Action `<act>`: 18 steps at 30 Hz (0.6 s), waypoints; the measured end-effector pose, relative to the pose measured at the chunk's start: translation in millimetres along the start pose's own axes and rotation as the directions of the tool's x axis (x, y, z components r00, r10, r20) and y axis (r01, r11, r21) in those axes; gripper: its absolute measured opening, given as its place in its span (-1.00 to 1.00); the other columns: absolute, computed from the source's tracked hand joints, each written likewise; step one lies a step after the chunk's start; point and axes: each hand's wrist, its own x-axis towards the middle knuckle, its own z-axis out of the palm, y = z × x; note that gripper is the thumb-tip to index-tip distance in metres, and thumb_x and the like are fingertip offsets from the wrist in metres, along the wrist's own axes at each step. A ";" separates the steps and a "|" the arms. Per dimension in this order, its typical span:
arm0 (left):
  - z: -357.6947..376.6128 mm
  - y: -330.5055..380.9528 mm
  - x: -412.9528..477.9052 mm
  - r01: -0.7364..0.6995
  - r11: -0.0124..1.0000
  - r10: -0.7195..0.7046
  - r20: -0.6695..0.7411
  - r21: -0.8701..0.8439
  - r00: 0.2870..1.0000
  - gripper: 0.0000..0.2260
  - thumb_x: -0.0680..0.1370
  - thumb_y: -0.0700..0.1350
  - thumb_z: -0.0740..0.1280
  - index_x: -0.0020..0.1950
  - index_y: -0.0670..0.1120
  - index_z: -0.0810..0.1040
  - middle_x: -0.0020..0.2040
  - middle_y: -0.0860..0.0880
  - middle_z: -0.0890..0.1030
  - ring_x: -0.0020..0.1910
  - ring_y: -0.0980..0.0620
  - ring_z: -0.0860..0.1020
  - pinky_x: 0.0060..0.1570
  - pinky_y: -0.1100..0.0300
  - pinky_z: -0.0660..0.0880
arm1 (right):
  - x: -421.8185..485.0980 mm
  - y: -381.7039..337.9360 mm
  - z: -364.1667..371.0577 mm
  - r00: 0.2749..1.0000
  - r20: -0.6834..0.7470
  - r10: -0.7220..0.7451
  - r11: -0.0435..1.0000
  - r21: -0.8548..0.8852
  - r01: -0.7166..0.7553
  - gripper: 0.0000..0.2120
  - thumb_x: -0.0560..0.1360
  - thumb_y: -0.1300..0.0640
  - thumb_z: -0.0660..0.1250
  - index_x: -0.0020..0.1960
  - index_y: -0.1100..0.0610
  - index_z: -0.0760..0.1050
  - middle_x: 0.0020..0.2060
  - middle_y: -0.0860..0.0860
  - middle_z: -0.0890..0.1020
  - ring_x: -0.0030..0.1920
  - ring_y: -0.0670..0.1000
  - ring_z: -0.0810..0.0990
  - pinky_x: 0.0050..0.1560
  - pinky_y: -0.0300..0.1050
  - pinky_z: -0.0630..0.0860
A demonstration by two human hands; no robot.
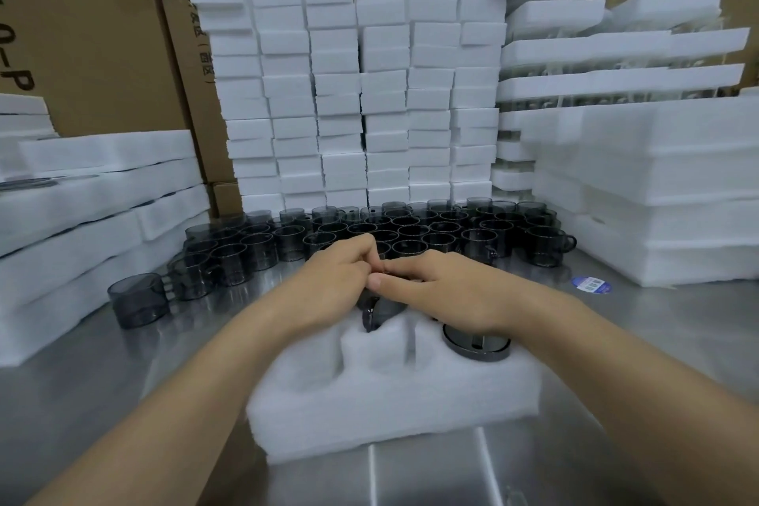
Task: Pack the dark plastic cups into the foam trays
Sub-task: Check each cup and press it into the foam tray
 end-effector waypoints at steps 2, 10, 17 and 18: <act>-2.1 -0.6 -1.6 0.019 0.997 -0.017 -0.033 0.074 0.999 -0.79 0.61 -0.28 0.20 -0.14 -0.07 0.56 -0.08 -0.04 0.70 -0.02 -0.05 0.59 0.08 0.00 0.50 | 0.1 -0.1 1.2 1.000 -0.013 -0.008 1.000 0.015 0.008 -0.59 0.65 -0.38 0.16 0.40 -0.30 0.56 -0.09 -0.23 0.73 -0.05 -0.24 0.63 0.20 -0.09 0.53; -6.2 -5.2 -3.6 0.153 0.960 -0.138 -0.081 0.236 0.987 -0.70 0.67 -0.07 0.15 -0.16 -0.18 0.51 -0.19 -0.12 0.59 -0.18 -0.09 0.45 -0.18 0.01 0.33 | 0.6 6.5 -3.6 0.997 -0.065 -0.050 0.988 0.146 0.059 -0.61 0.55 -0.32 0.42 0.16 -0.05 0.68 0.03 0.09 0.72 0.06 0.12 0.66 0.16 0.15 0.60; -3.8 -4.1 -3.7 0.167 0.964 -0.151 -0.094 0.207 0.984 -0.61 0.72 0.02 0.13 -0.22 -0.12 0.47 -0.20 -0.09 0.61 -0.15 -0.11 0.50 -0.13 0.00 0.39 | 4.2 9.5 0.2 0.988 -0.144 -0.048 0.977 0.201 0.076 -0.64 0.48 -0.30 0.52 0.08 -0.06 0.68 -0.05 0.01 0.74 -0.12 -0.05 0.64 -0.08 -0.08 0.57; -3.8 -4.2 -4.2 0.167 0.964 -0.151 -0.090 0.206 0.984 -0.61 0.72 0.03 0.14 -0.21 -0.13 0.49 -0.17 -0.09 0.64 -0.11 -0.13 0.54 -0.08 -0.01 0.45 | 3.7 9.6 -1.2 0.991 -0.125 -0.056 0.976 0.204 0.081 -0.65 0.49 -0.27 0.52 0.10 -0.05 0.68 -0.03 0.01 0.75 -0.08 -0.03 0.66 -0.06 -0.08 0.56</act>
